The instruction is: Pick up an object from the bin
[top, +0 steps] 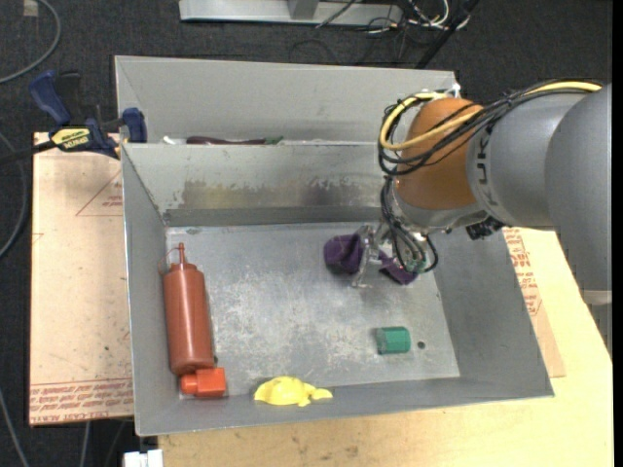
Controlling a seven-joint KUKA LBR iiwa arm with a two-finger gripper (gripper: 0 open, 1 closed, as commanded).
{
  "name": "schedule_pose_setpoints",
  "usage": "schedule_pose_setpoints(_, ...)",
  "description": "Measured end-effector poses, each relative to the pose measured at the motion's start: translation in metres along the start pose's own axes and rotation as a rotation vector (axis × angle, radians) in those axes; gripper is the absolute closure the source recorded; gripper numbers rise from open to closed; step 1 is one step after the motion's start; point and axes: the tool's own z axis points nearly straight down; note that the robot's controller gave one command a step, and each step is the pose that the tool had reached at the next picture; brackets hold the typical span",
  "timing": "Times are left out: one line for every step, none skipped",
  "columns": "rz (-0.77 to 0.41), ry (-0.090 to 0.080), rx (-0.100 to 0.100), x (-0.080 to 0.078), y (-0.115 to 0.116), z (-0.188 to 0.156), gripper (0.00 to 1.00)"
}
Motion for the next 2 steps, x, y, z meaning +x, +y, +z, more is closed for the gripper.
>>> schedule_pose_setpoints(0.000, 0.004, 0.001, 0.002, 0.000, -0.004, 1.00)
schedule_pose_setpoints(0.000, 0.008, 0.000, 0.003, 0.000, -0.023, 1.00)
